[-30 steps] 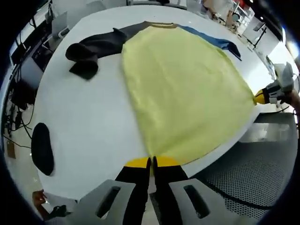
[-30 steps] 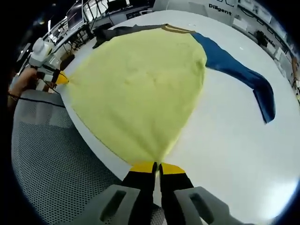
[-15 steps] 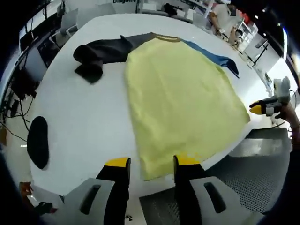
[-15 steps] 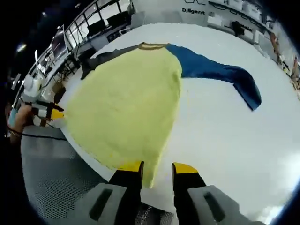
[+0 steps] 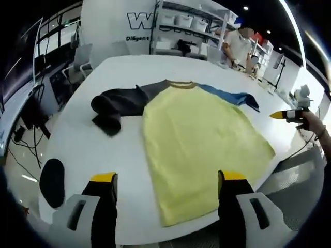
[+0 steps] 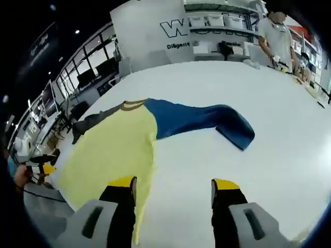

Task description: Fold the garment on the visible template until the final outline fits inside the template.

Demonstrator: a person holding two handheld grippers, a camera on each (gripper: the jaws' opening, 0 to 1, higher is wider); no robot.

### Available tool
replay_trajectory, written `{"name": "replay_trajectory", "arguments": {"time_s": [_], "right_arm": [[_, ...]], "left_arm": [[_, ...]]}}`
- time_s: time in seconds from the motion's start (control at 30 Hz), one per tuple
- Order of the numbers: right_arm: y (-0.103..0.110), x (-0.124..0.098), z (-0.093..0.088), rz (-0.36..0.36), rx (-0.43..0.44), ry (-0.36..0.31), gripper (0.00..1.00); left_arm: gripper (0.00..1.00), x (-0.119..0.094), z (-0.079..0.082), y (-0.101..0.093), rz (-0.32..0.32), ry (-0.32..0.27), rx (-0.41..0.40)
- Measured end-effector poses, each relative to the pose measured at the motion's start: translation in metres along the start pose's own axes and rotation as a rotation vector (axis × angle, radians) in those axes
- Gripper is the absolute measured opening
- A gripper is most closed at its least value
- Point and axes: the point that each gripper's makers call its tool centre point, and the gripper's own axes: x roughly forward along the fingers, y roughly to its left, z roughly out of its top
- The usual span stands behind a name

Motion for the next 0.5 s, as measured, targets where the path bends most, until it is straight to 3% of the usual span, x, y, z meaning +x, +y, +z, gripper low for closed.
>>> {"name": "replay_trajectory", "arguments": {"time_s": [0.07, 0.2, 0.33, 0.43, 0.5], "right_arm": [[-0.009, 0.006, 0.006, -0.022, -0.018, 0.004, 0.56], [-0.03, 0.02, 0.017, -0.049, 0.0, 0.002, 0.55], [-0.056, 0.032, 0.024, -0.096, 0.046, -0.009, 0.52], [-0.082, 0.04, 0.026, -0.18, 0.123, -0.008, 0.48], [-0.087, 0.041, 0.024, -0.196, 0.123, 0.007, 0.44]], "left_arm": [[0.85, 0.0, 0.006, 0.0, 0.003, -0.033, 0.006], [0.89, 0.0, 0.006, 0.002, 0.007, -0.037, 0.001], [0.87, -0.001, 0.003, 0.003, 0.01, -0.025, 0.001], [0.87, -0.001, 0.009, 0.002, 0.003, -0.055, -0.015], [0.86, -0.001, 0.006, 0.003, 0.003, -0.043, -0.02]]}}
